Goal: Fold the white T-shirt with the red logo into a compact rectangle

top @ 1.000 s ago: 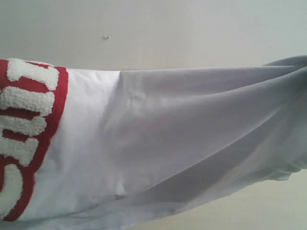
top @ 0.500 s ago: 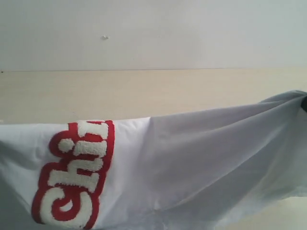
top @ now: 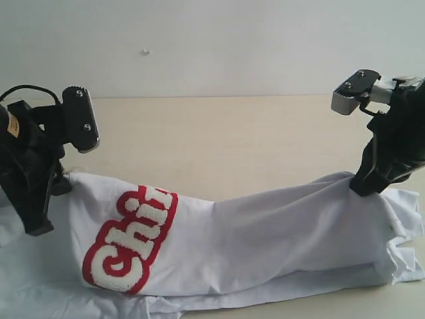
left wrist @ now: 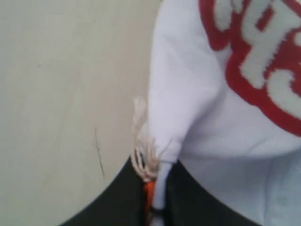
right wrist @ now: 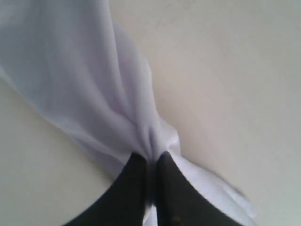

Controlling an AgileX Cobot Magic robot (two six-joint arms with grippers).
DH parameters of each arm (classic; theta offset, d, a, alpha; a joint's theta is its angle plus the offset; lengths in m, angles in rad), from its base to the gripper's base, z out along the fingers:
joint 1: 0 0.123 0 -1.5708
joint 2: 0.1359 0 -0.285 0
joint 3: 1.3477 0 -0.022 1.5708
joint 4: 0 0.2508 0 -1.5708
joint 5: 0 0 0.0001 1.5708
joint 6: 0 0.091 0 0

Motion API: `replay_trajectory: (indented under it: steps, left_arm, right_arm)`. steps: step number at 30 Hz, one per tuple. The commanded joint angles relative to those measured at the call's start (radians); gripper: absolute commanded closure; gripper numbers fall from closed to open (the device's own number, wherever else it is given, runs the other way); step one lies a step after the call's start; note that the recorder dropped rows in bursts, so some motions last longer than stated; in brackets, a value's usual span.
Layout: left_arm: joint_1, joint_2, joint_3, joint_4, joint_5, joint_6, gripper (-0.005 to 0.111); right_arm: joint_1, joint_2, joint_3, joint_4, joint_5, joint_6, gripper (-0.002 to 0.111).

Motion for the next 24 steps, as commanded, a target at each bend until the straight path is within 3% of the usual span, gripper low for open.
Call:
replay_trajectory:
  steps: [1, 7, 10, 15, 24]
  left_arm:
    - [0.08, 0.063, 0.003, 0.007, -0.188, -0.062, 0.107]
    - [0.172, 0.122, 0.003, 0.007, -0.298, -0.072, 0.107]
    - [0.201, 0.152, 0.003, 0.005, -0.366, -0.117, 0.107]
    - [0.222, 0.217, 0.003, 0.005, -0.433, -0.126, 0.107]
    - [0.233, 0.373, -0.049, 0.0, -0.519, -0.126, 0.107]
  right_arm:
    - [0.001, 0.033, -0.007, -0.026, -0.128, -0.009, 0.108]
    - [0.001, 0.064, -0.007, -0.107, -0.303, 0.007, 0.108]
    - [0.001, 0.072, -0.007, -0.216, -0.395, 0.11, 0.108]
    - [0.001, 0.106, -0.008, -0.443, -0.559, 0.353, 0.108]
    - [0.001, 0.24, -0.009, -0.495, -0.742, 0.373, 0.108]
